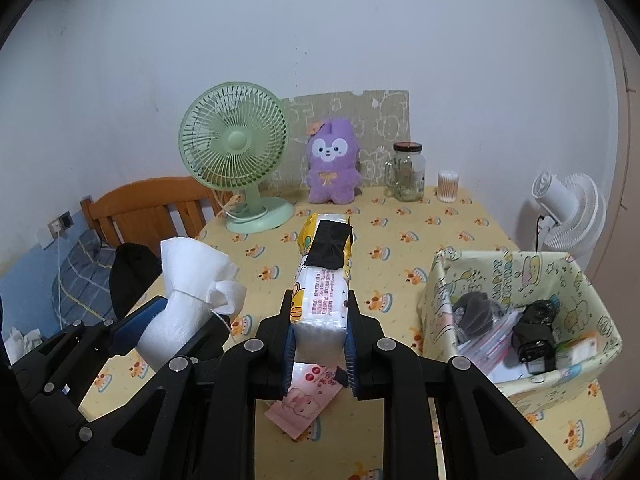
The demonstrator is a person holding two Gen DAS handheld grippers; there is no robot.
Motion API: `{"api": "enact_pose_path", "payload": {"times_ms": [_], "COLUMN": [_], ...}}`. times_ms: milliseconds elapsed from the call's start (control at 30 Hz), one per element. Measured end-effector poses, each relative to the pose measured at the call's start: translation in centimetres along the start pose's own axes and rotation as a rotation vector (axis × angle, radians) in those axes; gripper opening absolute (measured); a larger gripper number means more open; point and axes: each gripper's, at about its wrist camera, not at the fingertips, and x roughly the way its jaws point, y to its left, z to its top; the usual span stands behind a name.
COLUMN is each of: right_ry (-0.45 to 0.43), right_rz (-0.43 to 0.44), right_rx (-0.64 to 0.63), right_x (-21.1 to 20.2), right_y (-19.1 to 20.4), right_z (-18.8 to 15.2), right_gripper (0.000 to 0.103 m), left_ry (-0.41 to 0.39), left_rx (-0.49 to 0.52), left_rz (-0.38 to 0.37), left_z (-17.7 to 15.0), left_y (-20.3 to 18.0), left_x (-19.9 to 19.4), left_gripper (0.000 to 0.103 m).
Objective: Organize soft objects
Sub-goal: 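Lift and carry the cloth bundle and tissue pack toward the box with both tools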
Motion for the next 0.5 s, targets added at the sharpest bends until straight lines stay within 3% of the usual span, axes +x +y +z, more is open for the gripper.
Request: {"api": "enact_pose_path", "payload": {"times_ms": [500], "right_ry": [-0.067], "right_rz": [-0.033], "right_rx": [-0.009], "right_x": [-2.2], "right_y": [-3.2], "right_z": [1.5], "right_gripper": [0.024], "left_ry": [-0.067], "left_rx": [0.011], "left_rz": [-0.028], "left_z": [1.5], "left_y": [-3.5], "left_x": [-1.0], "left_gripper": [0.045]}}
